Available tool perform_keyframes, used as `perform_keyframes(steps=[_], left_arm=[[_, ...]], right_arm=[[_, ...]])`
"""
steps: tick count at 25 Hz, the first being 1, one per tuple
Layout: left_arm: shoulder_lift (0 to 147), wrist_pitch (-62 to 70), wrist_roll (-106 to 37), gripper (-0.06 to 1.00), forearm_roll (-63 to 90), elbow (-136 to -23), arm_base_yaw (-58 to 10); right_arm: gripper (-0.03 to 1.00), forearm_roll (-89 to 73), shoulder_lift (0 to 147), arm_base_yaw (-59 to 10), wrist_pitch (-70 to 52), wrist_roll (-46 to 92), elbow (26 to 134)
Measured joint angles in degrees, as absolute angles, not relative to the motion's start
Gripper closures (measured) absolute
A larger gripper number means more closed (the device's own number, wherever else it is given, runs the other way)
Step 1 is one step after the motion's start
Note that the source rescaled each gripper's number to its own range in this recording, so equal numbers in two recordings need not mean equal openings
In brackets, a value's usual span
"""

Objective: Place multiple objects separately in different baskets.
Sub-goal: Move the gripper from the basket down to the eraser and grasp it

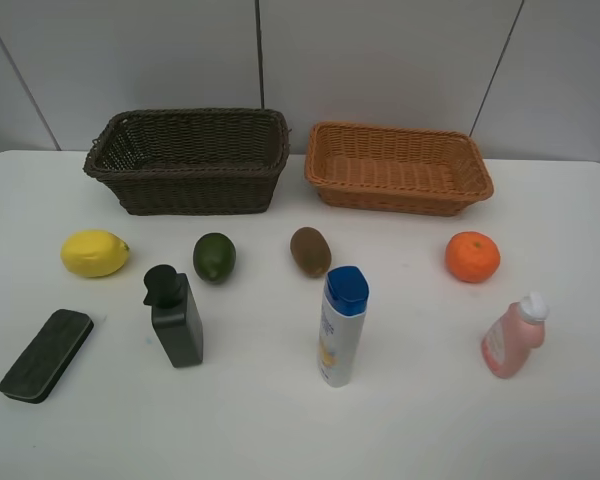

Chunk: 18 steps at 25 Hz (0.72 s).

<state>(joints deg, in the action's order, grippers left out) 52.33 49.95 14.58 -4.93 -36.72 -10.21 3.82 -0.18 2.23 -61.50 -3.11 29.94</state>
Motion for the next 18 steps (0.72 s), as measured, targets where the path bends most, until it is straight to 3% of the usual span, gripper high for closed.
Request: perform_keyframes(steps=[6,18], left_arm=[[73.14,49.88,22.39,-0.04,-4.02,-45.08,-10.21],[91.67,48.70,31.04,-0.04,-3.58,-58.15,-10.21]], right_arm=[[-0.03,3.82,-0.18,2.23,-61.44,-3.11,29.94],[-0.03,3.82,-0.18,2.23,-61.35,-3.11,29.94]])
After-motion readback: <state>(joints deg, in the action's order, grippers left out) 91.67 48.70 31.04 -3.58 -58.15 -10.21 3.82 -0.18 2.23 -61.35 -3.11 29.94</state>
